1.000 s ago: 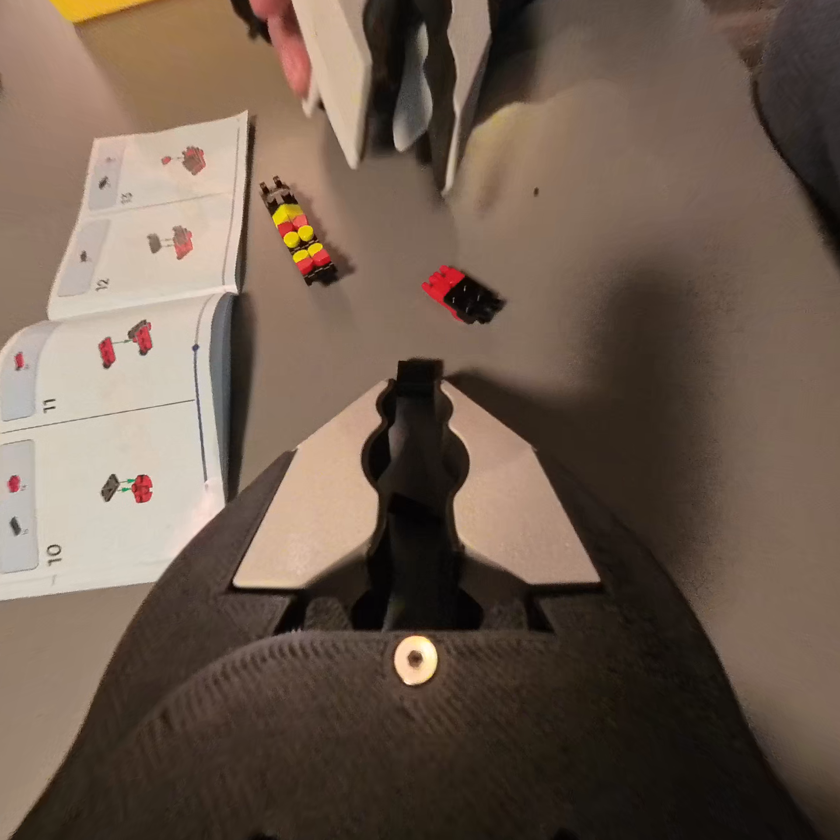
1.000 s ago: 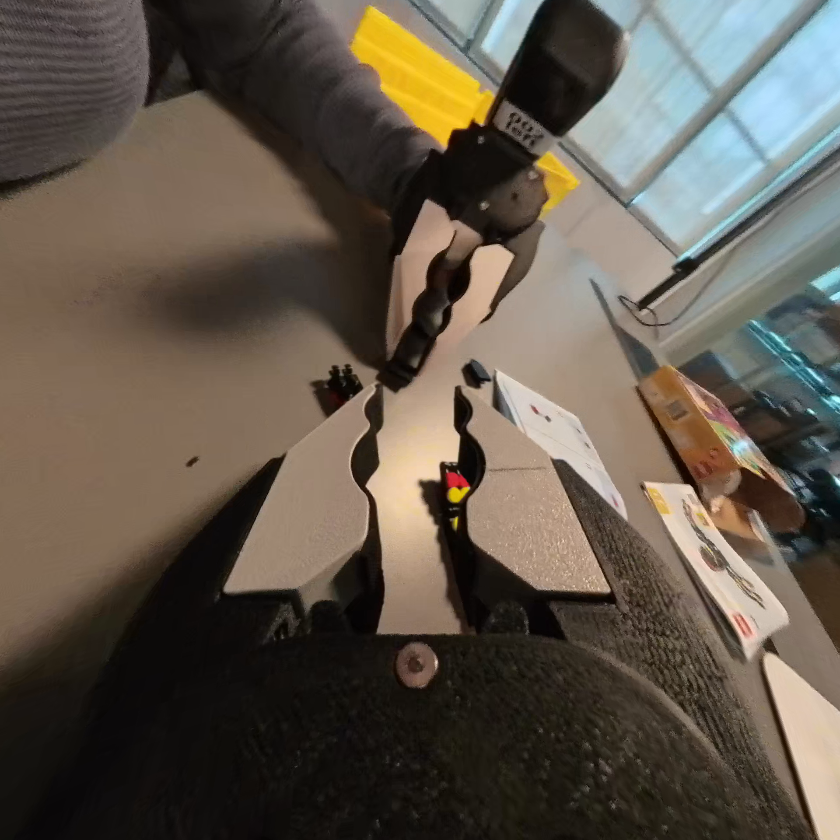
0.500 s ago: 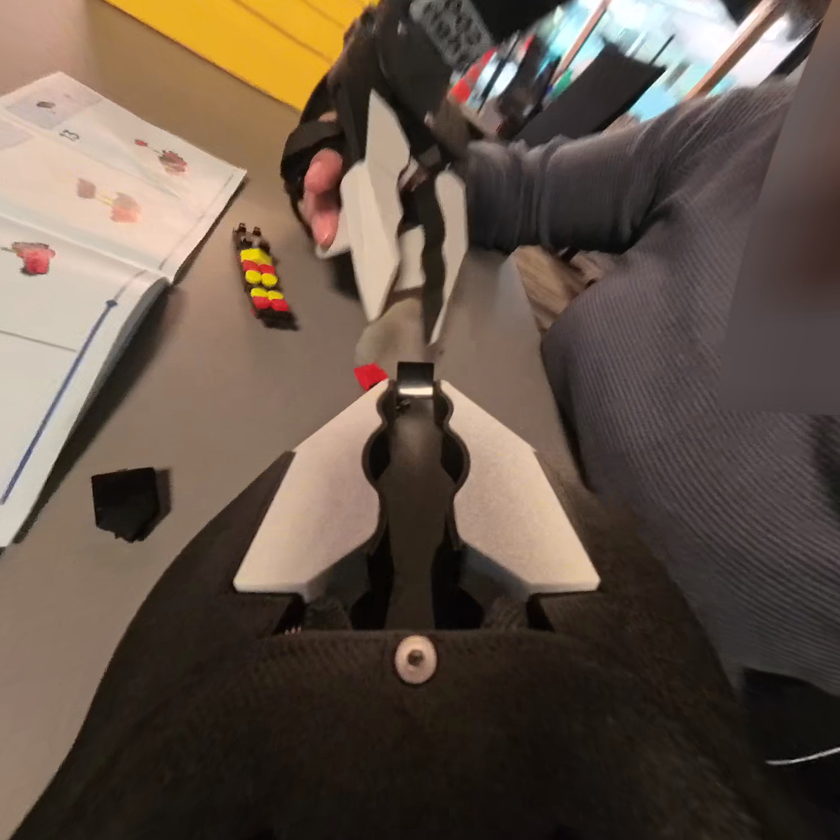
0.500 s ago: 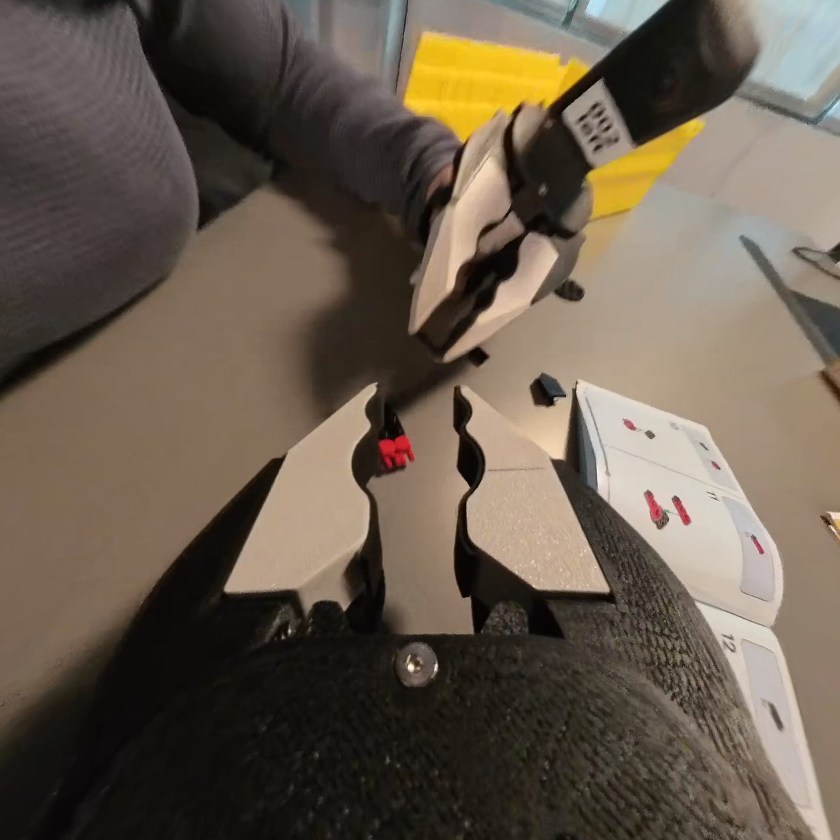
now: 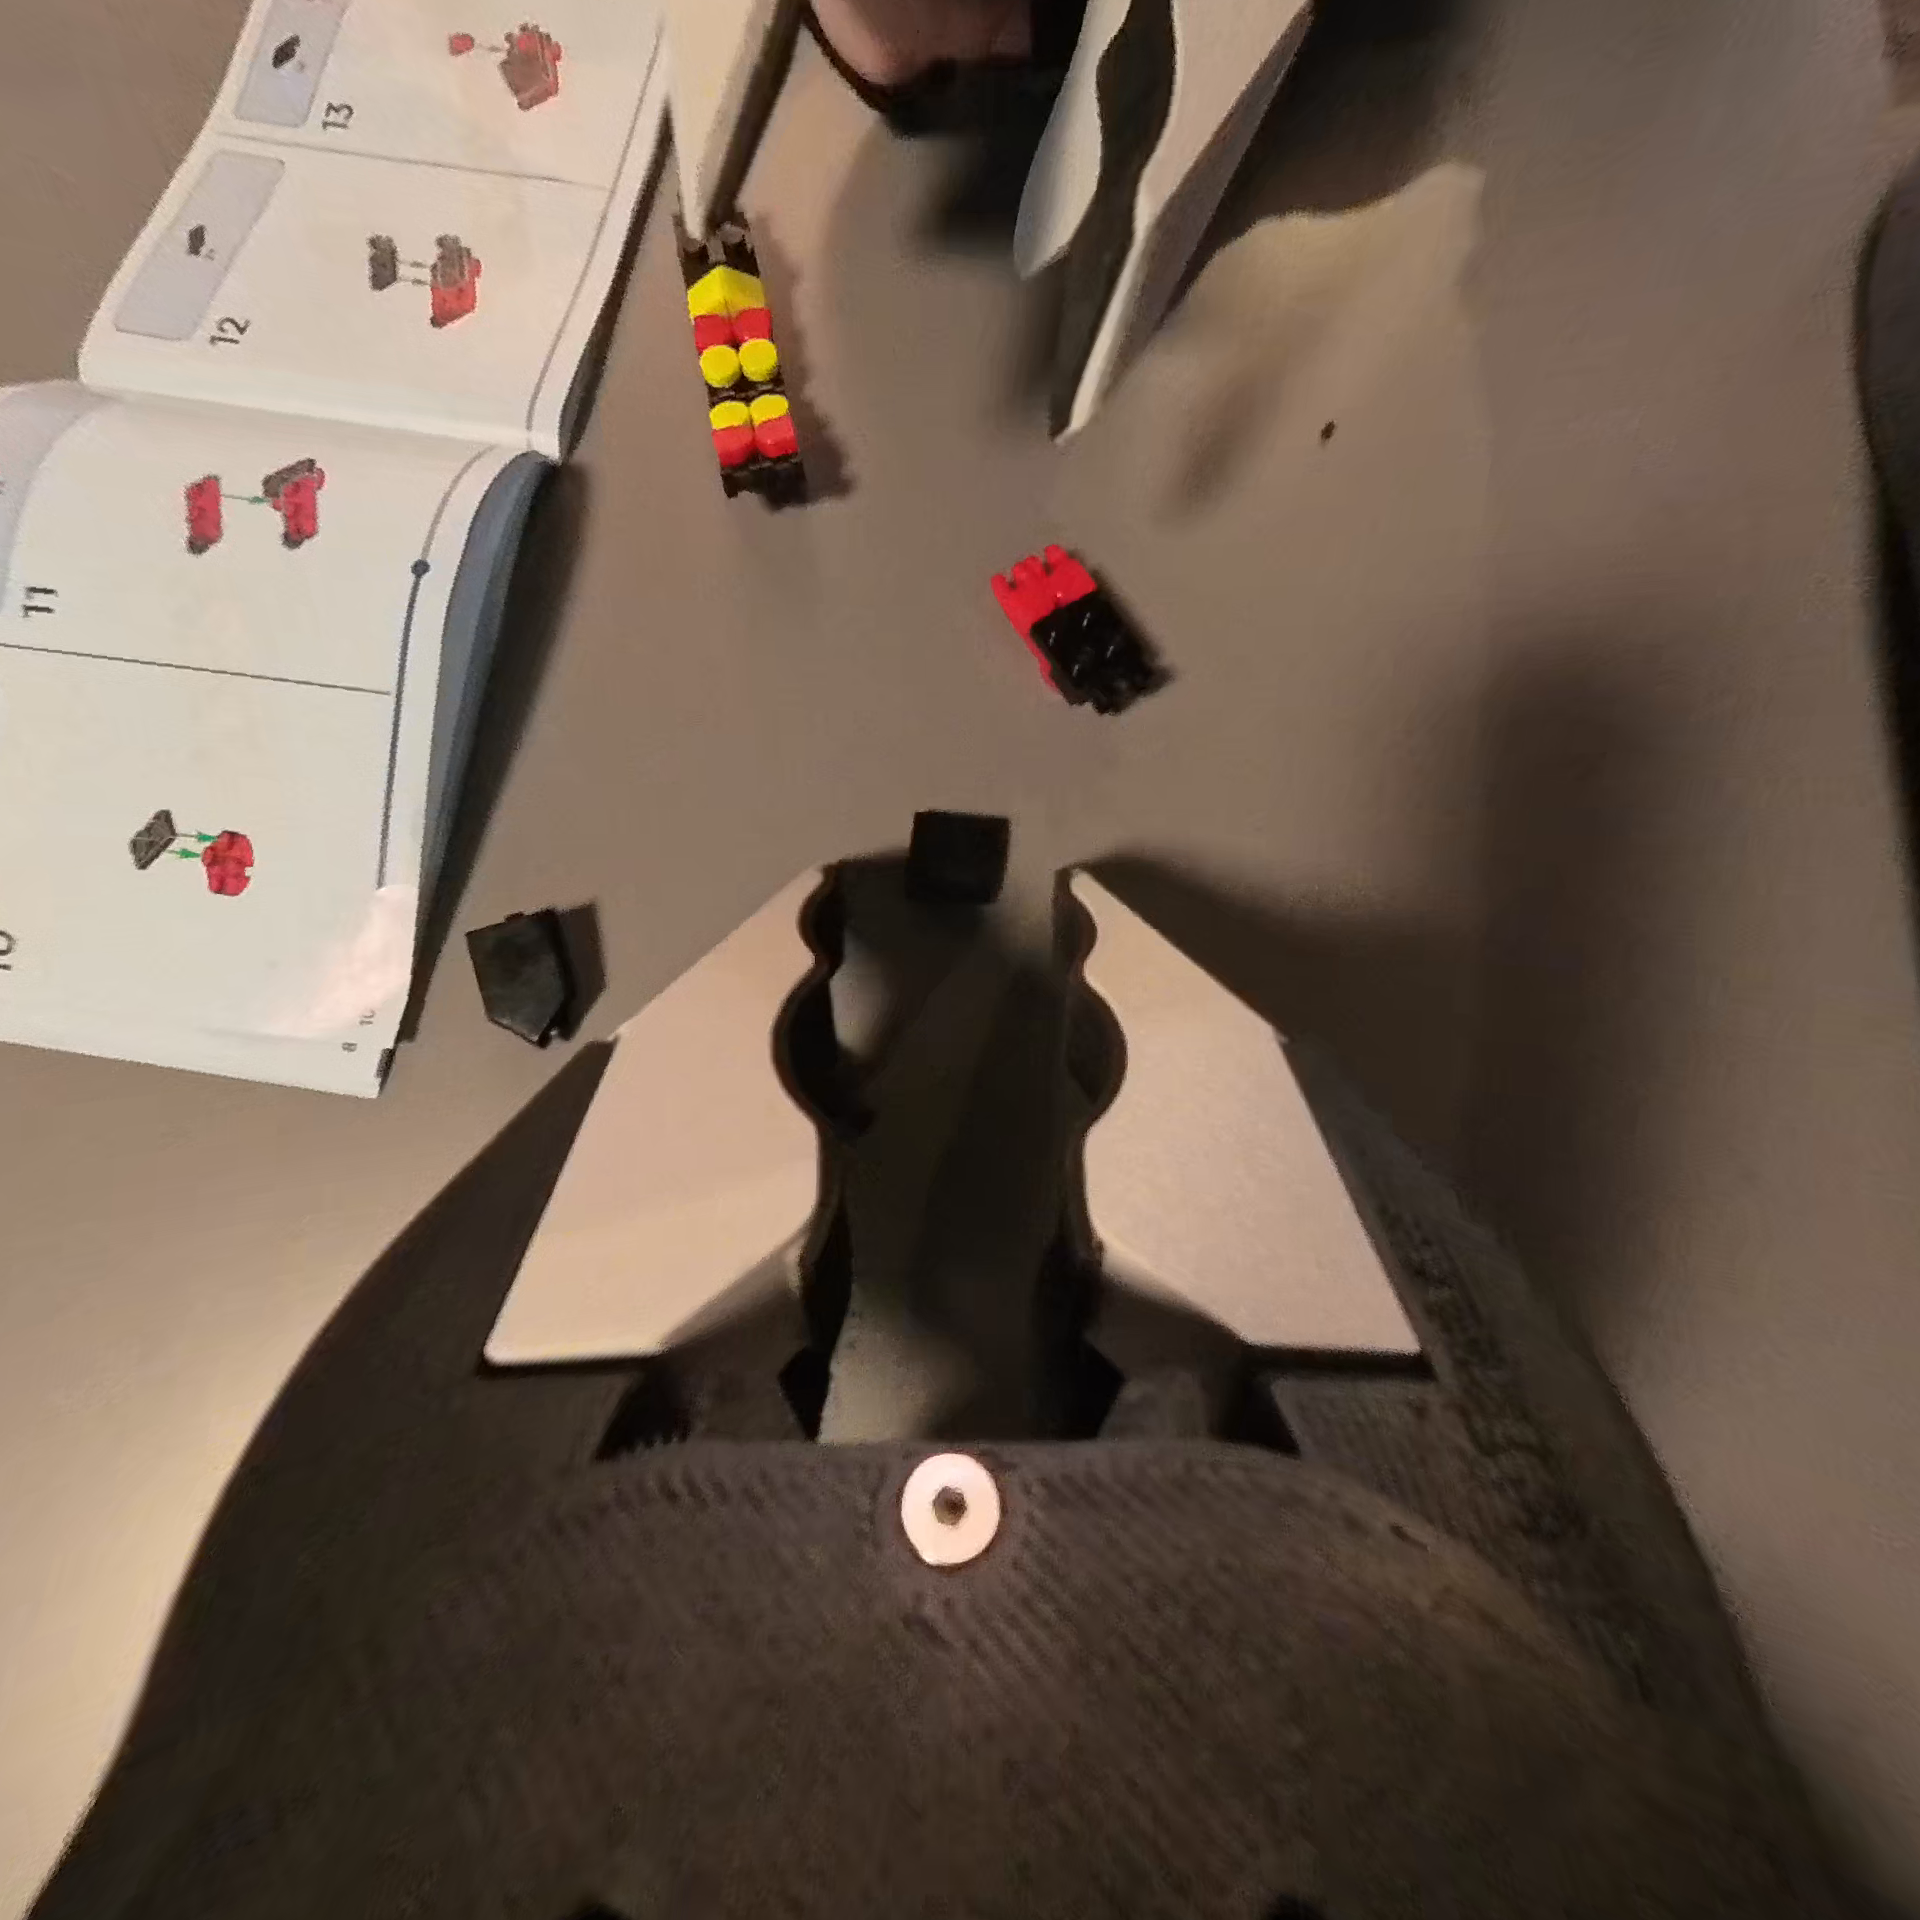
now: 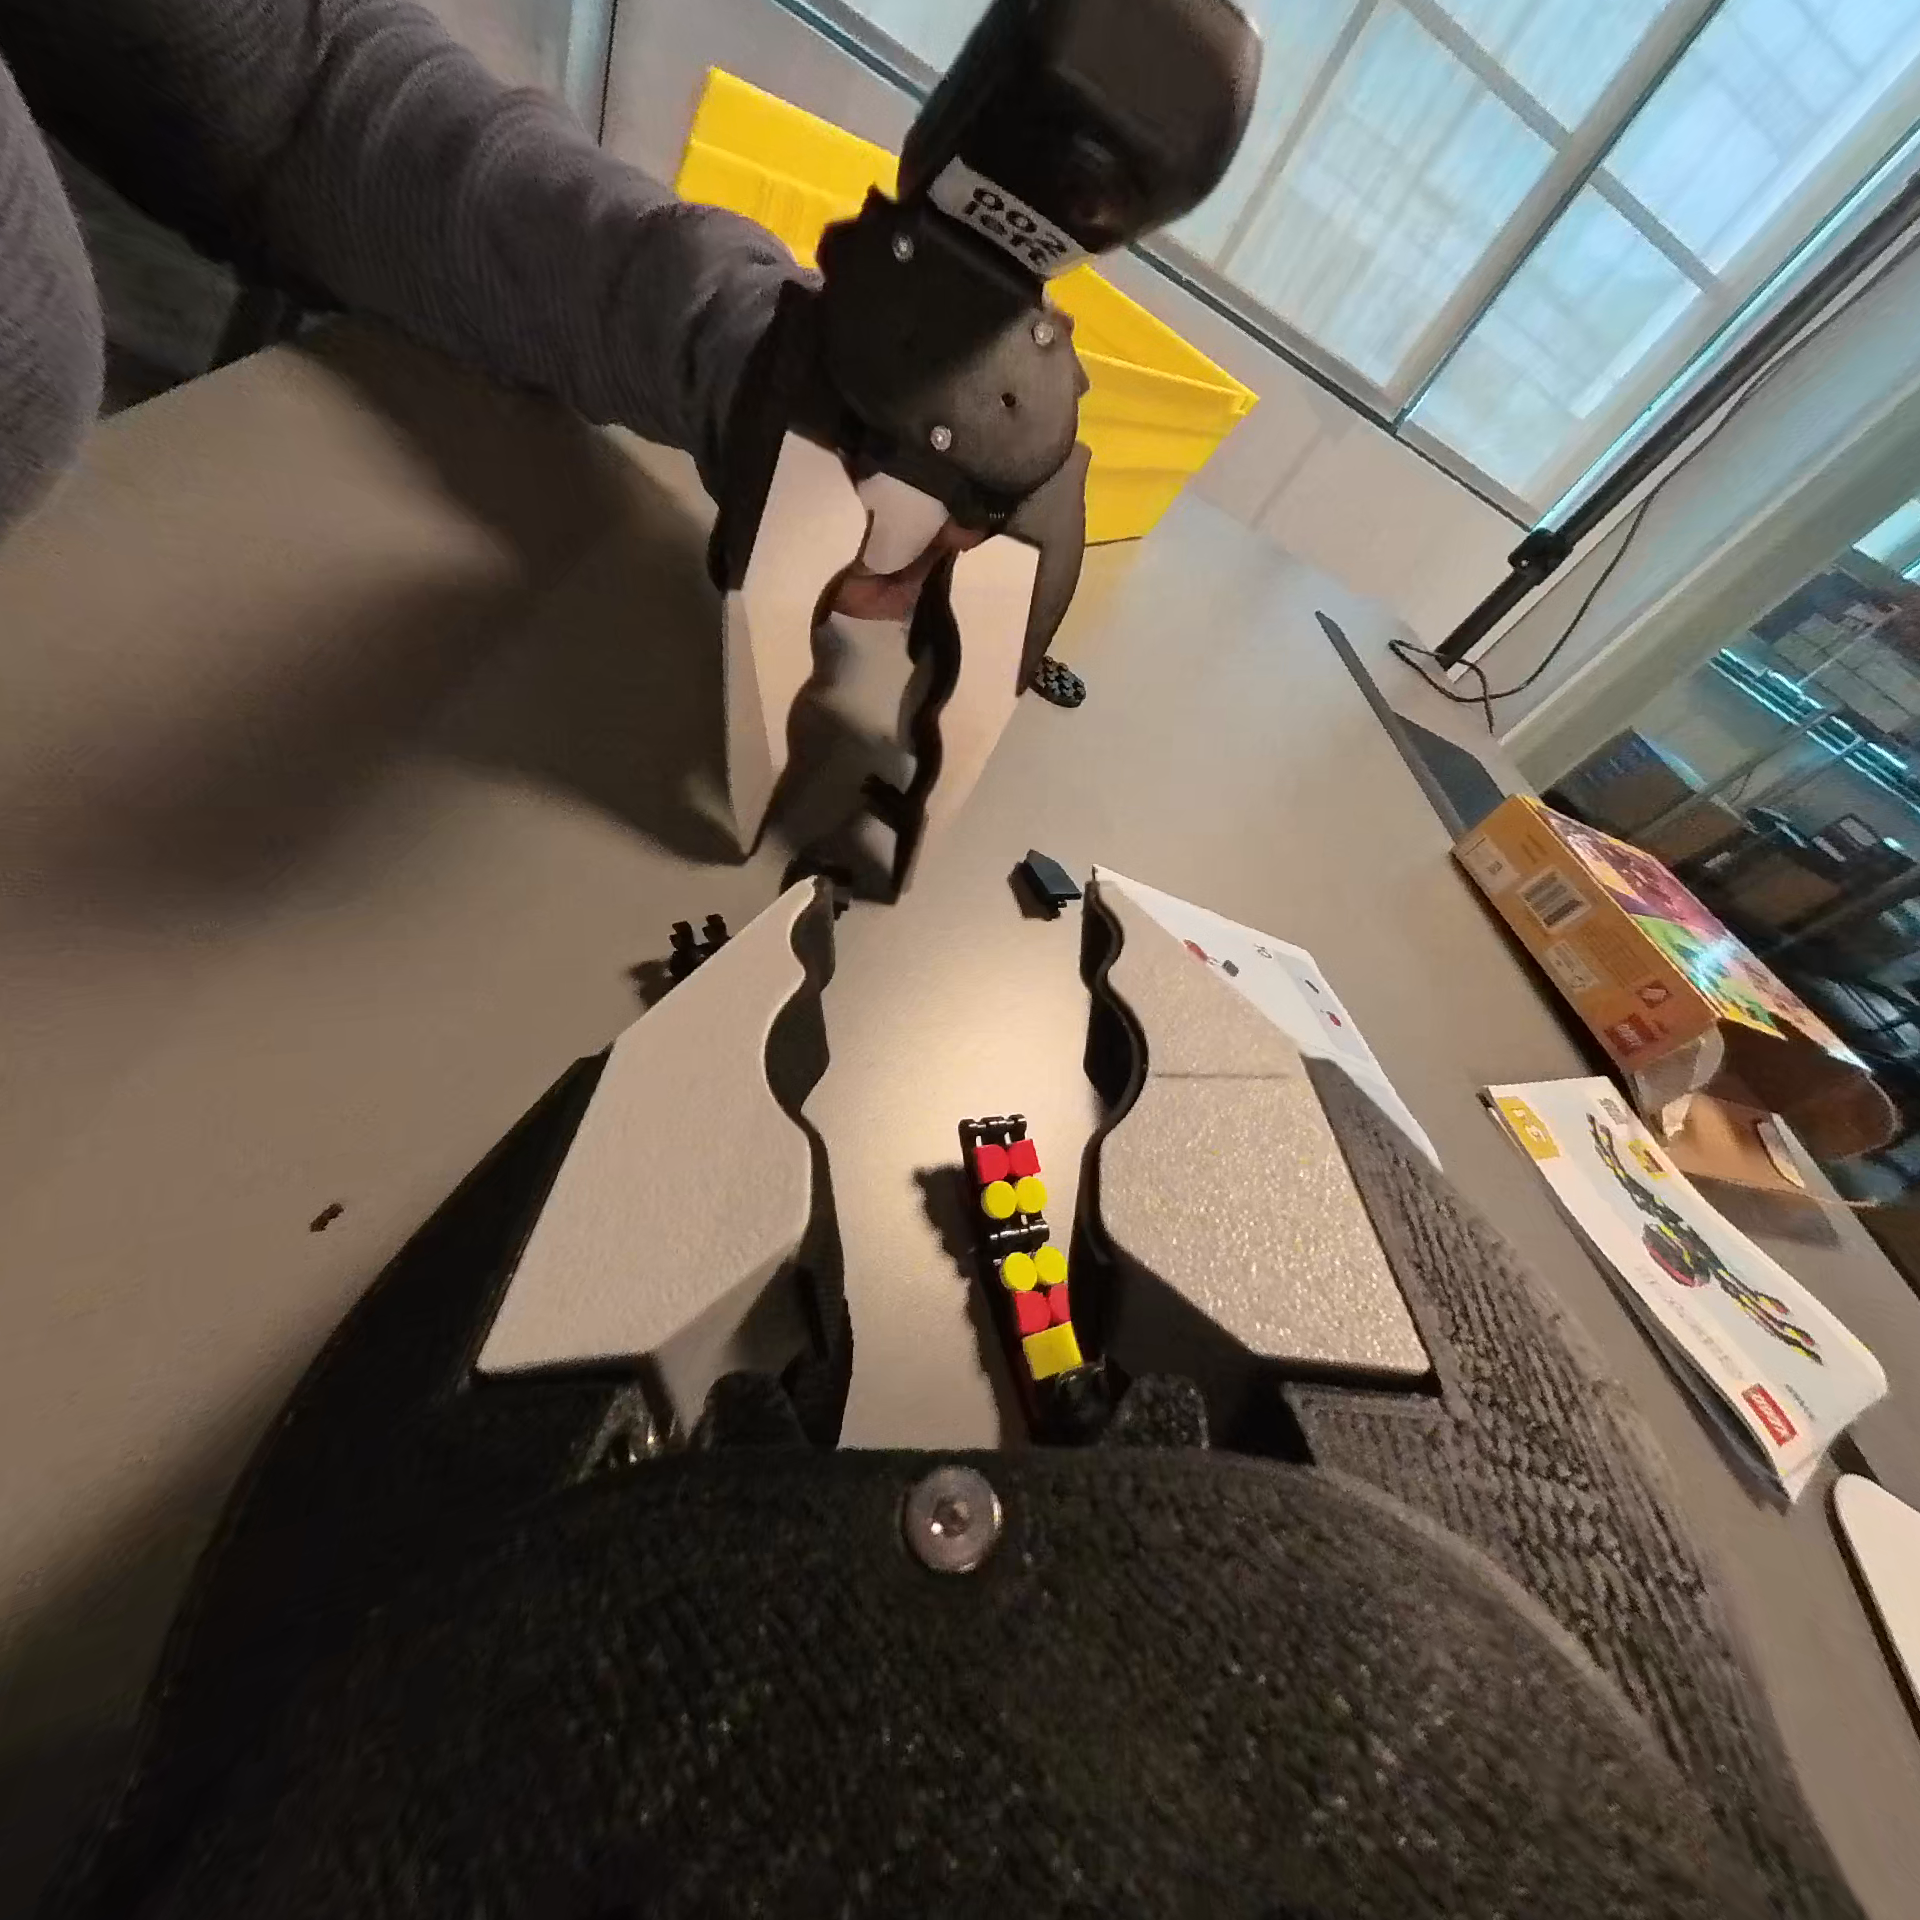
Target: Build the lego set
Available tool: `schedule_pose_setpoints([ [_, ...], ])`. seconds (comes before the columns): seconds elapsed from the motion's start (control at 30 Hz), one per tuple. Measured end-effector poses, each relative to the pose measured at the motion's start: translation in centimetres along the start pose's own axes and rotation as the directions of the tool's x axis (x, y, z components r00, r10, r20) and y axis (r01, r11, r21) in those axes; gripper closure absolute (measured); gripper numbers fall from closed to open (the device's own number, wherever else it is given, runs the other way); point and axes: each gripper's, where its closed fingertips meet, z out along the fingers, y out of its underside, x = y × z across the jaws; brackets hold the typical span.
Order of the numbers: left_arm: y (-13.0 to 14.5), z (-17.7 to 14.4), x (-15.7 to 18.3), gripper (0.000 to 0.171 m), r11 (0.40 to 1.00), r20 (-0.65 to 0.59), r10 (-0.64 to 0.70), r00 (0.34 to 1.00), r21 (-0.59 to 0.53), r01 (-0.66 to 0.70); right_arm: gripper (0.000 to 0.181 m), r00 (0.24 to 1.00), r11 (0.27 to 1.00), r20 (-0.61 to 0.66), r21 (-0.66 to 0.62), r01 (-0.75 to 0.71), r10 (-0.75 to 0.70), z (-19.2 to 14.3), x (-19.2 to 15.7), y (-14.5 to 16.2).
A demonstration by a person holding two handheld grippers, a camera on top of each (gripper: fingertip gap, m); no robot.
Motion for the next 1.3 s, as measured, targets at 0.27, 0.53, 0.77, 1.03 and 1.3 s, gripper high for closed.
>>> schedule_pose_setpoints([
  [0.27, 0.0, -1.1, -4.1, 0.133, 0.986, 0.322, 0.167, 0.932, -0.056, -0.158, 0.137, 0.996, 0.999, 0.089, -0.05, 0.009, -0.004, 0.3, -1.2, 0.7],
  [0.53, -2.6, -1.6, -4.2, 0.115, 0.971, 0.306, -0.206, 0.93, 0.179, 0.156, 0.135, 0.944, 0.973, 0.323, -0.231, 0.006, 0.071, 0.8, -4.6, 3.0],
  [0.77, -2.3, 0.5, -5.8, 0.103, 0.988, 0.467, -0.152, 0.871, 0.086, 0.126, 0.137, 0.945, 0.968, 0.319, -0.252, 0.01, 0.073, 0.9, -4.7, 3.3],
  [1.03, -0.7, -1.1, -5.4, 0.092, 0.996, 0.545, -0.062, 0.836, -0.025, 0.09, 0.138, 0.945, 0.967, 0.32, -0.253, 0.011, 0.073, 0.9, -4.8, 3.3],
  [1.3, 1.4, -3.8, -5.2, 0.104, 0.984, 0.564, -0.145, 0.813, -0.005, 0.178, 0.139, 0.941, 0.966, 0.324, -0.259, -0.013, 0.1, 0.9, -4.7, 3.2],
])
